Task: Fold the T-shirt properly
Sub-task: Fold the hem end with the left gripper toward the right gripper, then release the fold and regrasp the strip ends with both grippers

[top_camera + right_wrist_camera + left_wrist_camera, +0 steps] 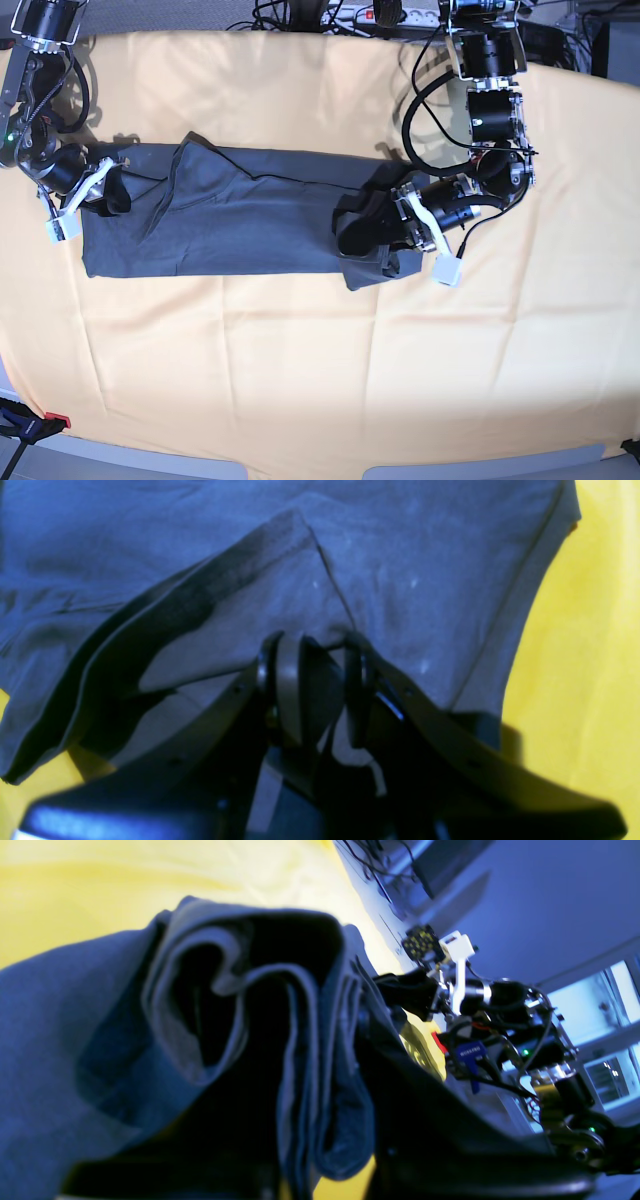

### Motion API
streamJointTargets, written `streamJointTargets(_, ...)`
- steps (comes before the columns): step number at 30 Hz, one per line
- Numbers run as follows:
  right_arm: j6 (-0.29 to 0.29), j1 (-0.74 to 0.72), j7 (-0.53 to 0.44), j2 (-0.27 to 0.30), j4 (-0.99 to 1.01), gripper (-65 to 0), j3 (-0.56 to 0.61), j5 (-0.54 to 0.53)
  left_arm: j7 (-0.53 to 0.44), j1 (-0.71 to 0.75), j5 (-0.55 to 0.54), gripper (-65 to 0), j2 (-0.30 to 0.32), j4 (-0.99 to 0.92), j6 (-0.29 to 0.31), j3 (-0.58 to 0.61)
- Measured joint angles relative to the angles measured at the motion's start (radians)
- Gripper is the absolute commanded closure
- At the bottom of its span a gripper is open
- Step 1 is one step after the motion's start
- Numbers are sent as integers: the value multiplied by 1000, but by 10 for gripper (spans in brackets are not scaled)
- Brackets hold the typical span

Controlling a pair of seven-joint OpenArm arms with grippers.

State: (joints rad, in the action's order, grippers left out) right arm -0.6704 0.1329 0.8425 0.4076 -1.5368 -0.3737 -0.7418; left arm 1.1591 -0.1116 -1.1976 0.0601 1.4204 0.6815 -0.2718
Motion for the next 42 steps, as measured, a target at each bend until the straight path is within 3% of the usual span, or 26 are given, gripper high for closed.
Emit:
streamJointTargets(3,0,0,0,0,0,-168,0,0,12,0,-97,-300,-7,0,-1,29)
streamJointTargets(5,0,0,0,0,0,-168,0,0,23,0,-164,-398,-8,0,-1,51)
streamJointTargets(12,0,0,0,0,0,-168,0,0,27,-2,-234,-407,-8,0,0,38)
streamJointTargets(15,0,0,0,0,0,-168,0,0,85,-2,-233,-407,-7,0,0,34)
streamJointTargets(18,0,0,0,0,0,-168,0,0,124,-2,-207,-353,-6,0,3,34)
streamJointTargets(20,0,0,0,0,0,-168,0,0,118,-2,-129,-204,-7,0,8,26)
streamJointTargets(22,0,0,3,0,0,-168,0,-8,110,-1,-19,-6,-7,0,10,8)
streamJointTargets(24,0,-3,7,2,0,-168,0,-31,98,1,79,0,-5,0,8,-5)
streamJointTargets(26,0,-15,8,2,0,-168,0,-44,86,13,95,0,-6,0,8,-4)
streamJointTargets(30,0,-45,7,2,0,-168,0,-45,95,63,-66,0,-11,0,9,53)
streamJointTargets(33,0,-59,8,2,0,-168,0,-44,156,82,-113,0,-11,0,9,109)
streamJointTargets(37,0,-64,7,2,0,-168,0,-45,238,77,-127,0,-10,0,9,159)
streamJointTargets(42,0,-64,7,2,0,-168,0,-44,248,11,-124,0,21,0,8,130)
